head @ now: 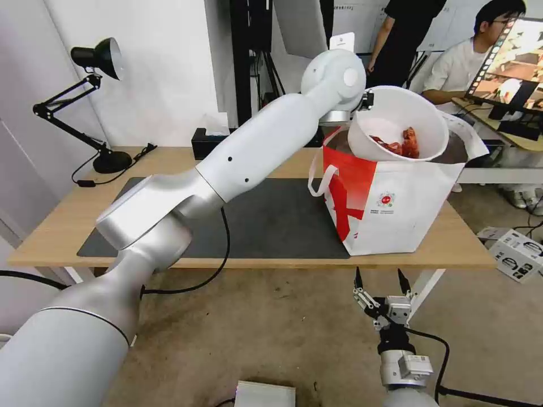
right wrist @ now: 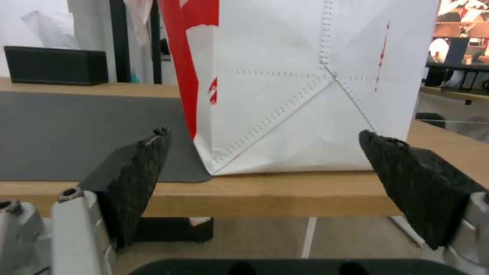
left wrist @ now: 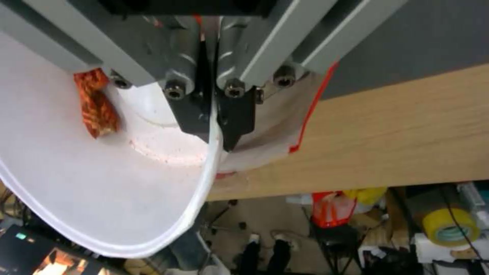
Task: Pick up the trash from the table and place it into the takeout bag.
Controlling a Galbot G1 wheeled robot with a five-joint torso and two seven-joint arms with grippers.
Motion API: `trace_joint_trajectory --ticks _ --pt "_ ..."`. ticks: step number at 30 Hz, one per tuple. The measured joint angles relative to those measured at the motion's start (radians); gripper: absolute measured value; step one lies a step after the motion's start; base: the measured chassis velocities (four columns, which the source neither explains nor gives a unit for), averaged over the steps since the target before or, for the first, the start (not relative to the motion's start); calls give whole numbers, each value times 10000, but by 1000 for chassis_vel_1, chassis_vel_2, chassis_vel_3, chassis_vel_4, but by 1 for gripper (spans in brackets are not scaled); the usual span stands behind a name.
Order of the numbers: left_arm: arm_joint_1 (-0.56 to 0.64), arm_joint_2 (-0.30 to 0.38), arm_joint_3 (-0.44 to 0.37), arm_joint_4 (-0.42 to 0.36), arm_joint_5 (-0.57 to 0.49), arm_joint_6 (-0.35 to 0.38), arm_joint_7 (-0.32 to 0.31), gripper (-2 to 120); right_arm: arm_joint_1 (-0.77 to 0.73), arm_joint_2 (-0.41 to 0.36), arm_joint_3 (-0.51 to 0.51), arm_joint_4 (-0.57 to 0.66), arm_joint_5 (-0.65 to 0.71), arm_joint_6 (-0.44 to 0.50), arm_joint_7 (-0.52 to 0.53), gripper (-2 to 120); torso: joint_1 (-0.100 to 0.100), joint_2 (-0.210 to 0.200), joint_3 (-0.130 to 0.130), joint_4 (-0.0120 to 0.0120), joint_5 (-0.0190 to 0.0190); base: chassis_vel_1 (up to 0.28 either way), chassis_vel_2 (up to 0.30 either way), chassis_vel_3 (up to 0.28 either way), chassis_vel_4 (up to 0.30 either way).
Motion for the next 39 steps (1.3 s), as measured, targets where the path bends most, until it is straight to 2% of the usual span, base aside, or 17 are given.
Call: trace_joint_trajectory --ticks 5,6,7,11,12,15,20,23,25,27,30,32,33,36,37,38,39 --pt "28 54 149 -214 -2 -5 -18 3 -91 7 66 45 -12 0 0 89 -1 0 -1 -1 0 0 0 0 0" --pt "18 70 269 -327 -7 -32 -34 13 -109 10 76 93 -16 -1 1 89 -1 1 0 -1 0 0 0 0 0" --pt "18 70 269 -327 -7 -32 -34 13 -109 10 76 93 -16 -1 1 89 -1 1 0 -1 0 0 0 0 0" --pt "-22 86 398 -588 -26 -50 -123 29 -124 13 87 141 -22 -1 1 89 0 1 0 -1 0 0 0 0 0" --pt "-22 86 398 -588 -26 -50 -123 29 -124 13 87 141 -22 -1 1 89 0 1 0 -1 0 0 0 0 0" --pt "-63 101 451 -669 -17 -78 -204 46 -178 21 92 177 -32 -1 2 86 -1 1 -1 -1 0 0 0 0 0" --pt "-72 181 428 -786 220 -137 -212 59 -213 31 98 183 -46 3 2 86 0 1 0 -1 0 0 0 0 0" --pt "-159 366 114 -1016 599 -235 -68 73 -218 38 103 185 -52 6 2 86 -1 1 0 -2 0 0 0 0 0" --pt "-187 422 67 -1064 676 -248 -34 74 -218 40 103 185 -53 6 2 86 -1 1 -1 -2 0 0 0 0 0" --pt "-289 768 -59 -1317 1023 -358 167 87 -210 51 100 192 -58 7 2 86 0 1 -1 -3 0 0 0 0 0" --pt "-347 1141 -153 -1585 1246 -402 284 95 -209 61 95 204 -64 7 2 86 -1 1 0 -3 0 0 0 0 0" --pt "-376 1848 -293 -2211 1417 -421 381 99 -233 89 111 244 -91 7 2 86 -1 0 0 3 -4 0 0 0 0" --pt "-376 1848 -293 -2211 1417 -421 381 99 -233 89 111 244 -91 7 2 86 -1 0 0 3 -4 0 0 0 0" --pt "-134 3369 -134 -3741 1798 -387 519 100 -243 105 153 263 -123 3 2 86 -2 2 -1 -2 -3 0 0 0 0" --pt "-134 3369 -134 -3741 1798 -387 519 100 -243 105 153 263 -123 3 2 86 -2 2 -1 -2 -3 0 0 0 0" --pt "29 3860 -89 -4211 1950 -374 600 100 -240 104 155 264 -126 -3 3 86 -1 2 0 -1 -5 0 0 0 0" --pt "427 4688 -77 -5066 2184 -367 732 100 -232 97 151 267 -131 -9 0 86 0 2 0 1 -7 0 0 0 0"
